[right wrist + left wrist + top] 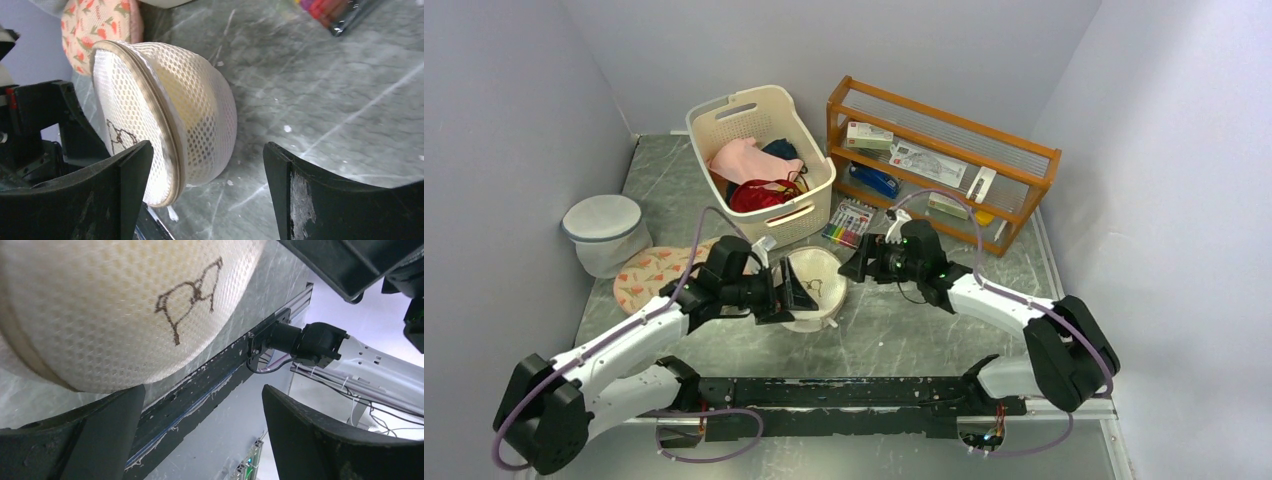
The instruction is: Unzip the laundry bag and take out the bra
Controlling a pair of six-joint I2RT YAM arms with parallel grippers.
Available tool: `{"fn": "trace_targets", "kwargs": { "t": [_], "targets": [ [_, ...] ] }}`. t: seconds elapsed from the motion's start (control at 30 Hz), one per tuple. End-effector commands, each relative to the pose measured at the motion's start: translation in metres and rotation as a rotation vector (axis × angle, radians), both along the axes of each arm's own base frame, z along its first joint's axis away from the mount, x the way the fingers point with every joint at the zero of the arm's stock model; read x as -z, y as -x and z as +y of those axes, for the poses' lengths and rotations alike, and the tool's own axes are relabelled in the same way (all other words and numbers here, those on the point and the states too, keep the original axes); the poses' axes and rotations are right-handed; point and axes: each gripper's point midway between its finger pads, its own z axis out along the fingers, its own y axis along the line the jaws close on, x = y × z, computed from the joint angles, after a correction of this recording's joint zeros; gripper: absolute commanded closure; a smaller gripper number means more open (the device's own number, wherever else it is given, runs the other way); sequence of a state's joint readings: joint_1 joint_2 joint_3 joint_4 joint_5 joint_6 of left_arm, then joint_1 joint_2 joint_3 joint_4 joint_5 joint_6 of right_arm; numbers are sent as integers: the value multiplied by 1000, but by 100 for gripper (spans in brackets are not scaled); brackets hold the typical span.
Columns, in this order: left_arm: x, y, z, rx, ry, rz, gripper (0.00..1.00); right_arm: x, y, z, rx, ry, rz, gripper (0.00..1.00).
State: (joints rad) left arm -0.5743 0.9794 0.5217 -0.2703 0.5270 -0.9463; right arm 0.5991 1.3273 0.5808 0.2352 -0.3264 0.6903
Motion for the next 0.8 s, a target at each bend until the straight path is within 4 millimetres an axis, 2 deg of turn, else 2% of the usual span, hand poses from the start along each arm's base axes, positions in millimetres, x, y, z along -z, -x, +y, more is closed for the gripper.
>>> {"fn": "trace_targets", "kwargs": {
  "t": [0.0,0.13,0.37,0.47,0.6,0.77],
  "targets": [
    [-23,-16,-20,28,7,-126,1,-14,-10,-21,9,59,-50,18],
    [-24,-15,-25,54,10,-143,1,-15,-7,-30,6,52,-52,17],
    [-26,-26,-23,34,-28,-183,1,-17,11,-21,-99,3,-33,15],
    [-29,-29,-27,41,-23,-190,1,-19,23,-11,-157,-65,-9,16],
    [-31,-30,-27,36,-20,-201,1,-16,32,2,-198,-104,27,20],
    [-41,-32,-22,26,-26,-241,1,-8,28,7,-172,-109,53,34]
  ]
}}
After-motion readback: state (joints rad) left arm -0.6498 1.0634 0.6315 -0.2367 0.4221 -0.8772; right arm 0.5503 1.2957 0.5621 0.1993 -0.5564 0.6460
